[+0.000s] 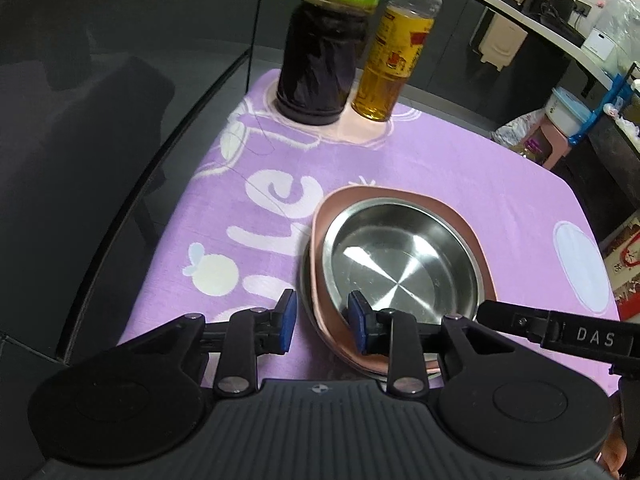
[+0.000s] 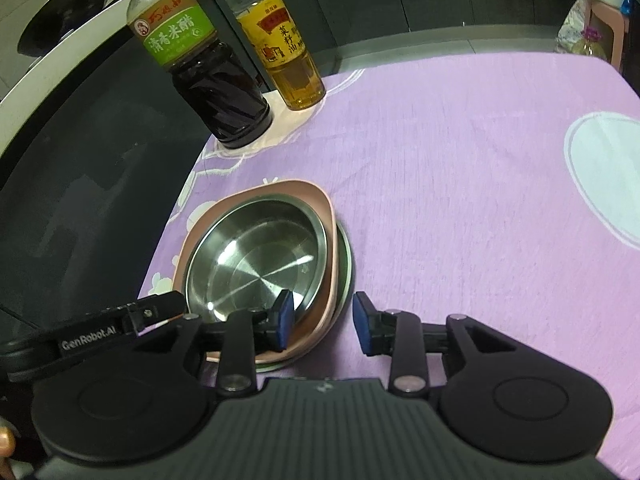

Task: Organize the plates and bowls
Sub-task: 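Lower the steel bowl into the pink dish and open both tools, then grip the rims of the stacked pink dish and green plate with both tools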

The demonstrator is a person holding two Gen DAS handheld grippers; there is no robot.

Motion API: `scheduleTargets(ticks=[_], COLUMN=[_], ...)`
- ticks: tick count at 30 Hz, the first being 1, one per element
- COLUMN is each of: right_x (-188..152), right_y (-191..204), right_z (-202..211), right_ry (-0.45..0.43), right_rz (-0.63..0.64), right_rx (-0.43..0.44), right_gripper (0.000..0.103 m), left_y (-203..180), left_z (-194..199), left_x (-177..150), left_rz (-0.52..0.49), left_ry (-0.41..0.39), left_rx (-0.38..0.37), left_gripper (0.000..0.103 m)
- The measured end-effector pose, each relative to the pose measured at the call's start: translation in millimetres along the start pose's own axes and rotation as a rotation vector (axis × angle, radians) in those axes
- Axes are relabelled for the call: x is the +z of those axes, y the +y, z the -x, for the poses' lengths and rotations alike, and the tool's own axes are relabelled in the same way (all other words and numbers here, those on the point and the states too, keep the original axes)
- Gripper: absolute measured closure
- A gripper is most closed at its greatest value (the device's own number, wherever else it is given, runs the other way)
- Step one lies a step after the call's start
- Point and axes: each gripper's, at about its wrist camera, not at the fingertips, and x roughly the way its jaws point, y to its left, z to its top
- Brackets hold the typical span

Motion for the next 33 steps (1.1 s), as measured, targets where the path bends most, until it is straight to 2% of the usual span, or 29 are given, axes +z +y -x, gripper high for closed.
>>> scheduleTargets(ticks=[10, 20, 24, 27, 33], right_x=[4.0, 7.9, 9.7, 10.9, 13.7], right_y=[-0.6, -0.8, -1.2, -2.9, -3.8], right_z=[-8.8, -20.4, -27.1, -28.6, -30.4], right_ry=[0.031, 0.061, 0.075, 0.08, 0.077], right_rz=[-0.017, -0.029, -0.04, -0.052, -0.052], right_rx=[0.012, 0.019, 0.017, 0.024, 0.028], right_gripper=[0.07, 0.067, 0.066, 0.066, 0.065], left_y=[1.8, 2.7, 10.5, 14.5, 10.8], left_z=[-13.8, -18.5, -27.8, -28.8, -31.3], left_x=[3.1, 3.9, 3.4, 3.9, 5.4], left_rz=[0.053, 0.045, 0.086, 0.113, 0.098], left_ry=[0.042, 0.033, 0.076, 0.067, 0.051], left_rx=[-0.044, -0.038, -0.064, -0.083, -0.087], left_gripper=[0.075, 0.069, 0.067, 0.067, 0.066])
